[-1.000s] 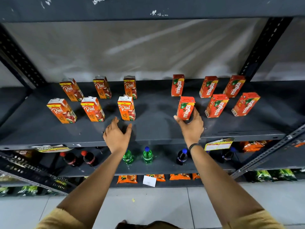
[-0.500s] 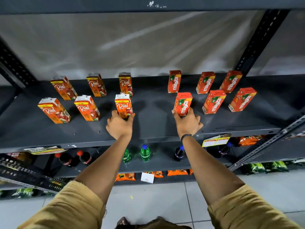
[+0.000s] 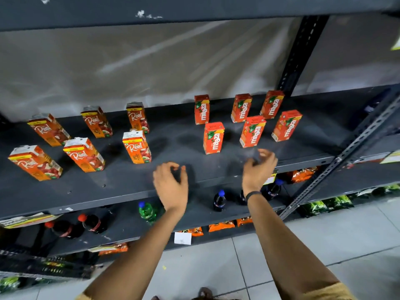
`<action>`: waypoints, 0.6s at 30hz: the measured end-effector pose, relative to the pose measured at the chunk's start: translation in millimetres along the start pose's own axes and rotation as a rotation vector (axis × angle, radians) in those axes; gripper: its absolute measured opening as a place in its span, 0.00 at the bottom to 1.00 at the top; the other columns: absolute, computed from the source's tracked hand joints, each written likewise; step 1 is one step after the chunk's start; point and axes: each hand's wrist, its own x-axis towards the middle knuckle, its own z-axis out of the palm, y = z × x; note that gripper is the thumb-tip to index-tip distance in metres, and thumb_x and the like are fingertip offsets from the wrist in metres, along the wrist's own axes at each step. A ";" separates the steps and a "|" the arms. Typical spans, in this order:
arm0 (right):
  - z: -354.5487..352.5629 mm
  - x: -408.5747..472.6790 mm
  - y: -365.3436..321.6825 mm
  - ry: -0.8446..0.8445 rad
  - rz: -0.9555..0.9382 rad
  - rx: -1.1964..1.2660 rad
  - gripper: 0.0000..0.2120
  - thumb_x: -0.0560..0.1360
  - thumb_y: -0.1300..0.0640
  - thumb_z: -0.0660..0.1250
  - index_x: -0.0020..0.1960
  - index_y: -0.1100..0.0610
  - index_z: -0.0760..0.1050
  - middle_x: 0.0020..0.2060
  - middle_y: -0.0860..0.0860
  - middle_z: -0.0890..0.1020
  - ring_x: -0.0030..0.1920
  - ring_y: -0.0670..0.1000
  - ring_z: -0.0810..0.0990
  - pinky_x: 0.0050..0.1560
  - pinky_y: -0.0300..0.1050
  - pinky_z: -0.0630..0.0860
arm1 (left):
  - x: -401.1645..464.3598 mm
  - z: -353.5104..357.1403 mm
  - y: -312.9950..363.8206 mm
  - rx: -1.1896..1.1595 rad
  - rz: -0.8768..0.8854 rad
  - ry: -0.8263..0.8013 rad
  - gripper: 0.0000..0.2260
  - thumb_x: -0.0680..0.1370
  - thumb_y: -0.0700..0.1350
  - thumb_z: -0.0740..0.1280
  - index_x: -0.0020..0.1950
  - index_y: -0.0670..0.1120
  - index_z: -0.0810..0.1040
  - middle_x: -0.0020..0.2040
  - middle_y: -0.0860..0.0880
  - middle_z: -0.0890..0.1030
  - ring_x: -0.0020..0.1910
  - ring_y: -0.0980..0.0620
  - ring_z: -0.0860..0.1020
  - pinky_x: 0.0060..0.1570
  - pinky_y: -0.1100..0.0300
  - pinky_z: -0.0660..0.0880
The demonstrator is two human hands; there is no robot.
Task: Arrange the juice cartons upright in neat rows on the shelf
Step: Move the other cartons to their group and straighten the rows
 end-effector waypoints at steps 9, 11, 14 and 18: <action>-32.4 128.4 28.0 -0.238 0.110 -0.166 0.46 0.63 0.58 0.76 0.73 0.62 0.55 0.70 0.62 0.66 0.70 0.61 0.66 0.69 0.56 0.66 | -11.4 99.1 94.6 -0.150 0.083 -0.802 0.35 0.72 0.46 0.72 0.74 0.41 0.60 0.73 0.42 0.67 0.72 0.45 0.65 0.71 0.53 0.64; -30.1 146.2 35.9 -0.251 0.154 -0.147 0.50 0.60 0.54 0.78 0.74 0.60 0.54 0.70 0.61 0.67 0.69 0.61 0.68 0.65 0.61 0.70 | -6.8 118.5 104.7 -0.102 -0.002 -0.776 0.40 0.72 0.48 0.73 0.76 0.40 0.54 0.75 0.42 0.62 0.74 0.43 0.60 0.72 0.54 0.59; -23.3 161.2 38.7 -0.265 0.139 -0.236 0.48 0.62 0.53 0.78 0.74 0.59 0.56 0.69 0.60 0.69 0.70 0.59 0.67 0.69 0.57 0.67 | 3.6 141.6 112.3 0.018 -0.053 -0.688 0.41 0.71 0.53 0.73 0.76 0.42 0.54 0.75 0.43 0.64 0.73 0.41 0.62 0.70 0.49 0.63; -14.5 169.3 45.3 -0.219 0.123 -0.353 0.36 0.62 0.49 0.77 0.65 0.57 0.68 0.61 0.56 0.79 0.64 0.59 0.73 0.62 0.57 0.72 | 17.5 160.0 122.7 0.080 -0.084 -0.650 0.33 0.69 0.53 0.74 0.68 0.42 0.65 0.66 0.41 0.74 0.66 0.39 0.68 0.62 0.46 0.67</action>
